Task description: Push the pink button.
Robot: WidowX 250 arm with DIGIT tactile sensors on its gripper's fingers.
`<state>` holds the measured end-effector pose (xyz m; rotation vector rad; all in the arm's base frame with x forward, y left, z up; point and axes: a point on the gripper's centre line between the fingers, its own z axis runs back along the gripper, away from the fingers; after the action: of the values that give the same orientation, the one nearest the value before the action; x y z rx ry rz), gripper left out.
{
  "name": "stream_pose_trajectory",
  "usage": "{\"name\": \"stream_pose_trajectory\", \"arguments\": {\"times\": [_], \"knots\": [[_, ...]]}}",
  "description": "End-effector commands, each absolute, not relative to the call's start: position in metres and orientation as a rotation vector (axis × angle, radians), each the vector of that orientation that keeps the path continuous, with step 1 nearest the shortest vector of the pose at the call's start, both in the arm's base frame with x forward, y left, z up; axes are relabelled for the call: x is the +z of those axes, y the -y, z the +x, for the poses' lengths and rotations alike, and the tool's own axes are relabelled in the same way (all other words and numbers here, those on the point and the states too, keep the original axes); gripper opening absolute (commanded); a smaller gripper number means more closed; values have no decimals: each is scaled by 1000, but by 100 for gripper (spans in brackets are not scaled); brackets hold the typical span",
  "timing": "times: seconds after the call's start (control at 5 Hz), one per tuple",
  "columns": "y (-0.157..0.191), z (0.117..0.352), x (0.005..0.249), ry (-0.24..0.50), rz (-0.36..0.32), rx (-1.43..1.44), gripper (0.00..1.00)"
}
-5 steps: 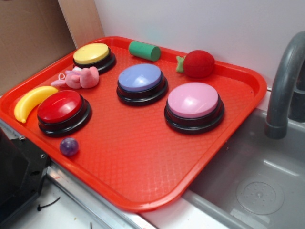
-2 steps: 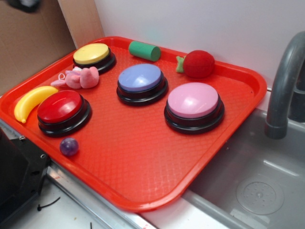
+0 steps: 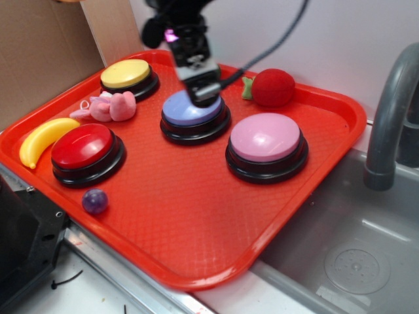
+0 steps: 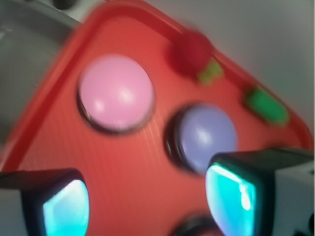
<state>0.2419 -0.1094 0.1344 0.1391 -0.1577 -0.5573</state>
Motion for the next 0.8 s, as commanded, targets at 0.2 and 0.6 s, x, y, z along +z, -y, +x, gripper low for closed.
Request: {"name": "stream_pose_trajectory", "arguments": {"times": [0.2, 0.6], "knots": [[128, 273, 72, 140, -6, -741, 100], [131, 267, 51, 93, -3, -788, 100]]}}
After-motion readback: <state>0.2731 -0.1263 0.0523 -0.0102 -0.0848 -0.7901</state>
